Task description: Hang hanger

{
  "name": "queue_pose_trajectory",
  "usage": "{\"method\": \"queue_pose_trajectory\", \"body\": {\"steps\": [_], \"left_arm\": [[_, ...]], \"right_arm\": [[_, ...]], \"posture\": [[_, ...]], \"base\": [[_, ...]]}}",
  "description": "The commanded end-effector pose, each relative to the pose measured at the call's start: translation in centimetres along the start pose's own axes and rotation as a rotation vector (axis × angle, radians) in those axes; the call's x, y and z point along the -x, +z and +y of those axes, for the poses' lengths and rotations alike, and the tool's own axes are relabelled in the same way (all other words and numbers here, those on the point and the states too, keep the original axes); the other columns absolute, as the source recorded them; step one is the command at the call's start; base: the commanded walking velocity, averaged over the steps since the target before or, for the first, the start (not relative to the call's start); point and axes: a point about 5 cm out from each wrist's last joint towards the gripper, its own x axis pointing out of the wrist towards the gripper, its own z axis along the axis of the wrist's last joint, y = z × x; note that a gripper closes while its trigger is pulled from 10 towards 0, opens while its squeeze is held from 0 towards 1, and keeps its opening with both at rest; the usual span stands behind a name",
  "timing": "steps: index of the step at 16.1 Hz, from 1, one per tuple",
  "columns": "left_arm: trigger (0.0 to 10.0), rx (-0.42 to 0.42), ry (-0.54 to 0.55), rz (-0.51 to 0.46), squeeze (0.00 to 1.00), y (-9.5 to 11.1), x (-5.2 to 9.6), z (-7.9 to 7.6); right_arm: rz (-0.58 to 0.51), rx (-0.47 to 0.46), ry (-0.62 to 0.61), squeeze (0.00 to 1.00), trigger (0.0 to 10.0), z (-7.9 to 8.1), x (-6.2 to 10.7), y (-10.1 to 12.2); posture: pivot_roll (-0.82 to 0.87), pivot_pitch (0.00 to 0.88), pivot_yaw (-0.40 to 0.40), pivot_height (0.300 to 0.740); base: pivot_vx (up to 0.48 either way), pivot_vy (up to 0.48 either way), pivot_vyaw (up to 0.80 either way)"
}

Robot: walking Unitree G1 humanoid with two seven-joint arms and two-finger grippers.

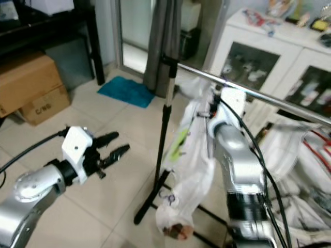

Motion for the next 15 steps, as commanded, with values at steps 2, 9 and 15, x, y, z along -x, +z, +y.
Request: {"method": "queue_pose_trajectory", "body": {"steps": [2,9,15], "left_arm": [[10.0,0.017,-0.097,-0.026,0.00,0.9,0.0,-0.7],[10.0,-0.005,-0.168,-0.028,0.00,1.8,0.3,-0.5],[10.0,0.004,-0.158,0.011,0.00,1.2,1.0,-0.5]], "right_arm": [[0.005,-0.006,-0.025,0.00,10.0,-0.4,-1.3,0.5],[0.094,-0.050,-0.030,0.00,10.0,0.0,-6.2,1.8],[0.294,-0.069,0.032,0.00,10.0,0.7,-6.5,-1.8]], "posture": [[0.14,0.000,-0.086,0.740],[0.15,0.000,-0.081,0.740],[0.17,0.000,-0.087,0.740]], "base": [[0.000,0.000,0.00],[0.000,0.000,0.00],[0.000,0.000,0.00]]}}
